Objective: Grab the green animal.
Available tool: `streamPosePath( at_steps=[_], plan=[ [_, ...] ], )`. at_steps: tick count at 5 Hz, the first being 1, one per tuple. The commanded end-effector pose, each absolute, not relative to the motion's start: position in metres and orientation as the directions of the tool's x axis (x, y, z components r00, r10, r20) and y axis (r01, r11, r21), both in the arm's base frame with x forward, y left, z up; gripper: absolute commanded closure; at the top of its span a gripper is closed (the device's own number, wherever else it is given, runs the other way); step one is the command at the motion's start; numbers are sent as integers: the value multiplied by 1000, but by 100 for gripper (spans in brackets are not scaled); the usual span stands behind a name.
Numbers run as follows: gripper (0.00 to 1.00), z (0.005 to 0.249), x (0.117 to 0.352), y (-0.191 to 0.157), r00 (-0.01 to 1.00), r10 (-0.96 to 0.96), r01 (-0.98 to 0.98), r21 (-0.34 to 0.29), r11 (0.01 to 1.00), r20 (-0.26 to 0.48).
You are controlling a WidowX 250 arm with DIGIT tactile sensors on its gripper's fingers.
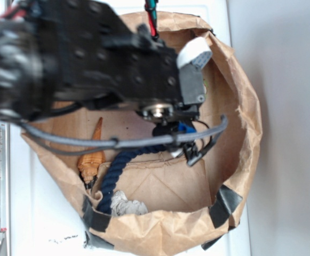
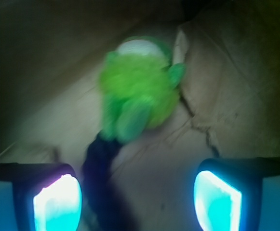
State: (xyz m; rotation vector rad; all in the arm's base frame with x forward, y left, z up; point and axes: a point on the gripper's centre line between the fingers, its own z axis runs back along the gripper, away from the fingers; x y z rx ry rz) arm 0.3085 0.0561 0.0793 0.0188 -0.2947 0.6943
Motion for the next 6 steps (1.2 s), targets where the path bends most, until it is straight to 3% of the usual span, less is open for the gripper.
streamPosePath(
  at_steps=[1,2,3,4,6],
  plan=[
    [0,78,341,65,683,646,-648,-126,751,340],
    [0,76,352,66,675,657,-660,-122,741,335],
    [34,77,352,66,669,662,-659,-143,738,337],
    [100,78,352,63,673,659,-655,-143,742,337],
    [100,78,352,61,685,644,-645,-127,753,340]
  ],
)
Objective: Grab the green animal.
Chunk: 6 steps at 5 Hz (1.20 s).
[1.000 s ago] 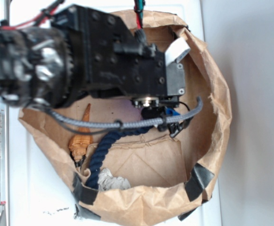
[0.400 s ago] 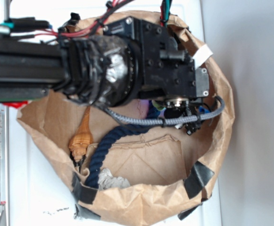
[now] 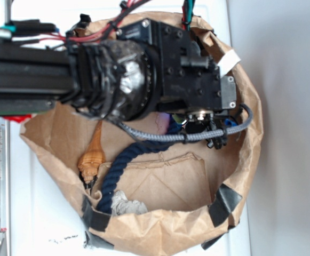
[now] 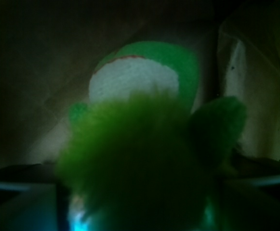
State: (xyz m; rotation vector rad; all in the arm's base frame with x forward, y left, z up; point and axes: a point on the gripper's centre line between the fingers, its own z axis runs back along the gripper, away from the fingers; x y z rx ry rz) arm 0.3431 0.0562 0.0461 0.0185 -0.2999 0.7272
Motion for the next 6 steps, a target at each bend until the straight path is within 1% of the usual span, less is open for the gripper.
streamPosePath(
  at_steps=[1,2,3,4,5,6],
  plan=[
    [94,93,341,53,722,629,-604,-182,776,287],
    [100,133,316,35,776,590,-532,-269,803,223],
    [100,160,300,26,815,553,-489,-305,817,173],
    [100,186,284,15,850,506,-448,-302,841,149],
    [100,198,277,10,837,506,-449,-268,852,207],
    [100,203,277,15,819,526,-451,-308,837,231]
  ],
)
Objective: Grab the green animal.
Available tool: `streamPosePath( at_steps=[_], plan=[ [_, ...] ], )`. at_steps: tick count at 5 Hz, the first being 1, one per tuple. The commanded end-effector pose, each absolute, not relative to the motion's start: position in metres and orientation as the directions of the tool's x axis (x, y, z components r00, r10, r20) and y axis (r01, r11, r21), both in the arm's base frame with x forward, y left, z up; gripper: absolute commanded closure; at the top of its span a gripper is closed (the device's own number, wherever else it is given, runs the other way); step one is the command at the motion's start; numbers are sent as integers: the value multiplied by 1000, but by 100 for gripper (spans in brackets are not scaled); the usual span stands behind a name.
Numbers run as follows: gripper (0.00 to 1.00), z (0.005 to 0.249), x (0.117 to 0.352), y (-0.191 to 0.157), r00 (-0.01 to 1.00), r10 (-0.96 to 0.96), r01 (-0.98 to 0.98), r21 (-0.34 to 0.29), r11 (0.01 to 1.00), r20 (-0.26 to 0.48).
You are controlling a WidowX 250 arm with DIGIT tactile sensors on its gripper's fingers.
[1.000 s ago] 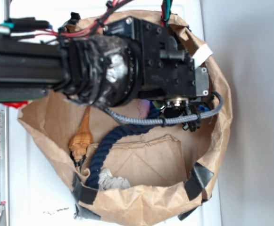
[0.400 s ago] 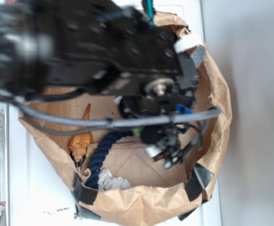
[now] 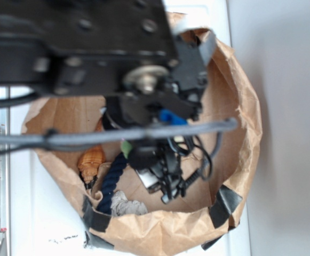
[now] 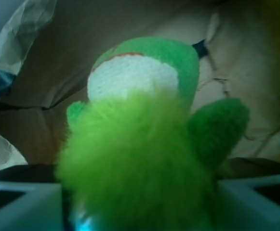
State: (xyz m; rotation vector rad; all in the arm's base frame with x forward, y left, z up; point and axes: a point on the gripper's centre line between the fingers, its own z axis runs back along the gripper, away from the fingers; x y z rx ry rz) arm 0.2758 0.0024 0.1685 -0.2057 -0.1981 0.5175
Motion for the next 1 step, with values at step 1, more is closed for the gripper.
streamPosePath(
  at_steps=[1],
  plan=[
    [100,201,273,8,814,478,-405,-268,874,329]
  ],
)
